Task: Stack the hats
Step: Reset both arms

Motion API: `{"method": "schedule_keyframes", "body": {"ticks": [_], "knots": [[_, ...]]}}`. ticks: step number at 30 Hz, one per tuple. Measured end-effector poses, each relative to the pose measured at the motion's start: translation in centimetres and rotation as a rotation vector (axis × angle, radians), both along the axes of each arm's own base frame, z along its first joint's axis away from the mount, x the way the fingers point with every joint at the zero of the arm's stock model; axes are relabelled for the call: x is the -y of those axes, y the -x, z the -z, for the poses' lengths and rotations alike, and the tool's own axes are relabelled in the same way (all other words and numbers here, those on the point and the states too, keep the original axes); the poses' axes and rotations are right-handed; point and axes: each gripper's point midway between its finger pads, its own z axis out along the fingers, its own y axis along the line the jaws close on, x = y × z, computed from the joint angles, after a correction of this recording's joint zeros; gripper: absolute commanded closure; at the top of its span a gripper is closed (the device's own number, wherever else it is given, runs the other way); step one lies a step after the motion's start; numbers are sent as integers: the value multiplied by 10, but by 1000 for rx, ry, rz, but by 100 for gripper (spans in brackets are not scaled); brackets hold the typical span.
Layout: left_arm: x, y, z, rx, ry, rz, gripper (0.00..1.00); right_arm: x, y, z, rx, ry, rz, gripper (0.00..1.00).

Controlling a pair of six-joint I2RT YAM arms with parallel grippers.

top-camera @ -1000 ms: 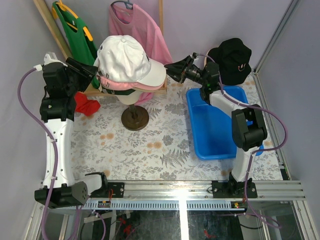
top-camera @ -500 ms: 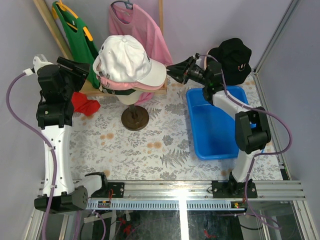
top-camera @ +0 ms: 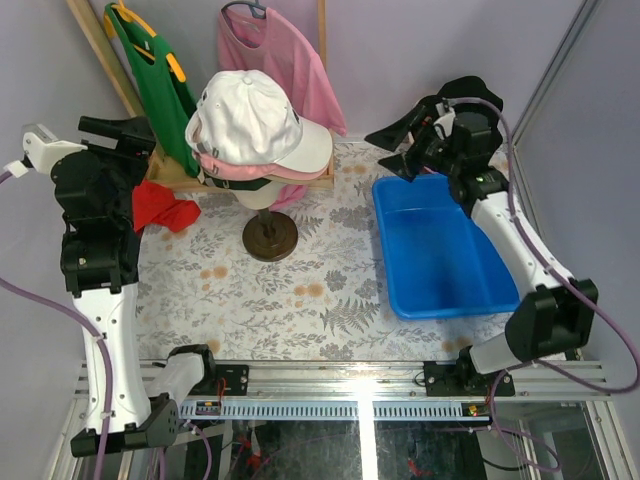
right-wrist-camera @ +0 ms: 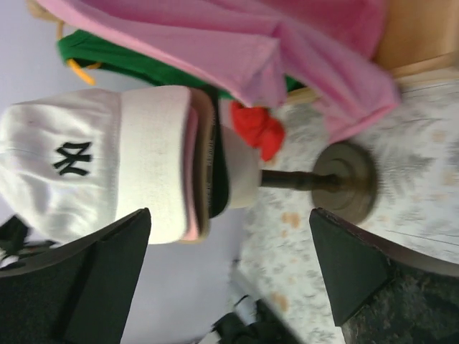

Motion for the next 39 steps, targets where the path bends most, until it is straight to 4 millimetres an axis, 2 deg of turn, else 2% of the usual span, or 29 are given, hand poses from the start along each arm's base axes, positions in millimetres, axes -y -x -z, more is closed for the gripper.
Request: {"method": "schedule_keyframes", "body": {"ticks": [1, 3, 9, 12, 14, 20, 26, 31, 39], "knots": [[-1, 1, -3, 14, -2, -5, 0, 8, 3, 2, 10, 42, 27, 1], [-1, 2, -4, 35, 2, -10, 0, 25, 11, 9, 29, 141, 89, 1], [2, -7, 14, 31, 14, -3, 0, 81, 47, 43, 46, 446, 255, 0], [10, -13, 22, 28, 15, 3, 0, 111, 66, 53, 51, 560, 348, 1], [22, -17, 22, 36, 13, 19, 0, 137, 83, 57, 52, 645, 439, 0], [86, -28, 15, 70, -29, 127, 0, 188, 121, 53, 61, 777, 632, 1], [113, -41, 28, 63, -59, 120, 0, 224, 142, 65, -10, 912, 745, 0], [126, -44, 24, 94, -58, 106, 0, 245, 165, 79, -56, 996, 797, 0], [136, -48, 20, 121, -53, 94, 0, 263, 190, 68, -28, 1014, 871, 0]]}}
